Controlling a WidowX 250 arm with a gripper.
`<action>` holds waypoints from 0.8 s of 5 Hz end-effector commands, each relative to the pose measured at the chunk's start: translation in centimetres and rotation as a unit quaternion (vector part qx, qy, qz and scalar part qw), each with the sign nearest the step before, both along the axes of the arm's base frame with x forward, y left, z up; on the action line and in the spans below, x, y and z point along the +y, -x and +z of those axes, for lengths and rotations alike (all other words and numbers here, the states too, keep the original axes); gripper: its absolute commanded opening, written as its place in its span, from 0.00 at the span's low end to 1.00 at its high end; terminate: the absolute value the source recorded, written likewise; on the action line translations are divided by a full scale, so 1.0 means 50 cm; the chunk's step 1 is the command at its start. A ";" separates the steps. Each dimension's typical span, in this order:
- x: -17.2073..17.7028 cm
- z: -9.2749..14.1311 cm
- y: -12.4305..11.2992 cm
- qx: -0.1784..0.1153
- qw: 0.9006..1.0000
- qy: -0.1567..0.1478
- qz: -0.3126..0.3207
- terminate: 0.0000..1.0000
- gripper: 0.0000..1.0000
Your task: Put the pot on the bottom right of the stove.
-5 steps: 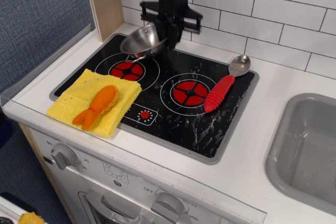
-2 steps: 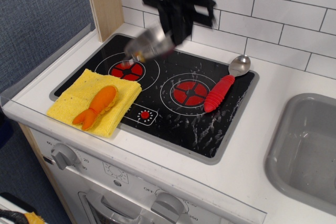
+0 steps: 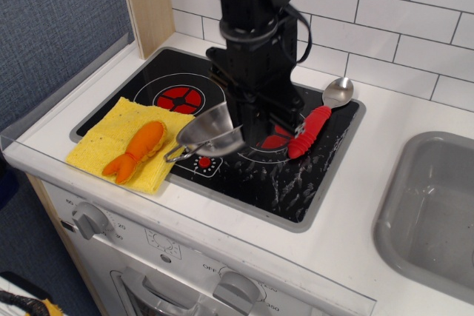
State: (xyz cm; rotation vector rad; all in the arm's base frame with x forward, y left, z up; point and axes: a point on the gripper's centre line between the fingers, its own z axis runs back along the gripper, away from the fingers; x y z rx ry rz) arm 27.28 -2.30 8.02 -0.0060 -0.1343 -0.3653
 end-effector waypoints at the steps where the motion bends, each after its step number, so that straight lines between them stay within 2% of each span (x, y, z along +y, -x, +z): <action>1: 0.015 0.030 0.003 -0.006 0.997 0.038 -0.064 0.00 0.00; 2: 0.015 0.031 0.003 -0.003 0.997 0.043 -0.070 0.00 0.00; 3: 0.016 0.032 0.004 0.004 0.997 0.040 -0.072 0.00 1.00; 4: 0.017 0.034 0.005 0.015 0.997 0.036 -0.070 0.00 1.00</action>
